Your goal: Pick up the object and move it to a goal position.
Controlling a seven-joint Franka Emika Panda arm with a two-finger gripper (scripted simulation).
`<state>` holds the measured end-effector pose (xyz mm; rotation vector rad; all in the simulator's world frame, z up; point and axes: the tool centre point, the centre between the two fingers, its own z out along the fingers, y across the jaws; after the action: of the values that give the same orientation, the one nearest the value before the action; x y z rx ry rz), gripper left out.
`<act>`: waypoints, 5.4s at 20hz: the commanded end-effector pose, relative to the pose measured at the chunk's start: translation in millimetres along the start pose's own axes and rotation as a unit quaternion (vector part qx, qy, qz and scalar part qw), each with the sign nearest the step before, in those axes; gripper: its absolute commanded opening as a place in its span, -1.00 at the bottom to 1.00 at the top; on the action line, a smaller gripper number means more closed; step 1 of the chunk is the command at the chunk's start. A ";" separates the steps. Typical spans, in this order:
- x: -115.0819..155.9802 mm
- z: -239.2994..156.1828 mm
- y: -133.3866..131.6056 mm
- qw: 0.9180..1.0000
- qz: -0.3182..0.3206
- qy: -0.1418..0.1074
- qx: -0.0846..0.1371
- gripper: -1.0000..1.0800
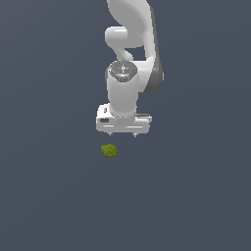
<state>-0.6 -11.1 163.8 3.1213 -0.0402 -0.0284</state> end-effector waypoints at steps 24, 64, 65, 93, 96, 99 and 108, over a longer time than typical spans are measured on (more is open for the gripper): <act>-4.3 5.0 14.0 1.000 -0.018 -0.004 0.007 0.92; 2.2 80.1 69.0 0.956 -0.292 0.011 0.007 0.92; 2.2 83.6 69.1 0.956 -0.292 0.011 0.007 0.92; -0.7 122.1 66.9 0.956 -0.293 0.012 0.007 -1.00; -6.8 119.6 63.3 0.956 -0.293 0.012 0.007 -1.00; -15.8 115.9 57.9 0.956 -0.293 0.012 0.007 -1.00; -52.4 100.7 35.1 0.956 -0.294 0.011 0.007 -1.00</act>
<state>-50.7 -50.5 61.5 3.0150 0.8840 -0.0031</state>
